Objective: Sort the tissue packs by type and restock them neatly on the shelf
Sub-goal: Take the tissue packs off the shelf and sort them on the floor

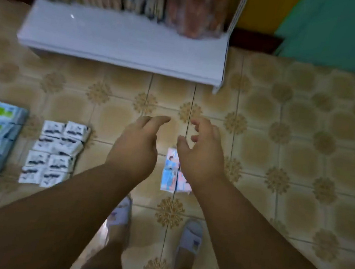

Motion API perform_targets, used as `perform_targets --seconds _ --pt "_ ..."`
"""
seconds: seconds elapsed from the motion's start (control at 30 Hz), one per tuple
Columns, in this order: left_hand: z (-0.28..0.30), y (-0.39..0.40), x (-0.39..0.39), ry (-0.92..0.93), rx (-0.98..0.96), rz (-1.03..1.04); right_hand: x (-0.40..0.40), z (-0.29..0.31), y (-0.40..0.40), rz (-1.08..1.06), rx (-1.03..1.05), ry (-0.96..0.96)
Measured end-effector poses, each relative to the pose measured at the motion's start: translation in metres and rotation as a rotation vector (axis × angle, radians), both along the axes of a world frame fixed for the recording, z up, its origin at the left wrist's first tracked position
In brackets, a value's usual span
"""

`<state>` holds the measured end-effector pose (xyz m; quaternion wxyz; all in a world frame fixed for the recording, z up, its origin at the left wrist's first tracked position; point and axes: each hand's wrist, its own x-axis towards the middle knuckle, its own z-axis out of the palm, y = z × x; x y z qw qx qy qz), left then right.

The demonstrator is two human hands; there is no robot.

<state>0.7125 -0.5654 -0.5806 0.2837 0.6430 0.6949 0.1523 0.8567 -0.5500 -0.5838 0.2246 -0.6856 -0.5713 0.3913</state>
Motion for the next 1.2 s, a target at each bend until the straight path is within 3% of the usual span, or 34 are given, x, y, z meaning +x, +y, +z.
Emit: perform_targets --seconds 0.13,0.27,0.4,0.53,0.83,1.2 --pt "0.173 0.023 -0.014 -0.028 0.274 0.108 -0.023 0.182 0.041 0.034 0.261 0.066" --pt "0.309 0.034 -0.039 -0.027 0.522 0.206 -0.05 0.334 0.062 0.143 0.517 0.091" --pt "0.425 0.04 -0.085 -0.012 0.751 0.307 -0.09 0.444 0.068 0.197 0.688 0.133" --pt "0.508 0.05 -0.136 -0.016 0.89 0.321 -0.15 0.517 0.076 0.228 0.816 0.163" --pt "0.57 0.105 -0.256 -0.015 0.918 0.284 -0.281 0.574 0.12 0.218 0.874 0.173" --pt "0.552 0.25 -0.309 -0.115 0.846 0.268 -0.335 0.574 0.258 0.241 0.838 0.119"
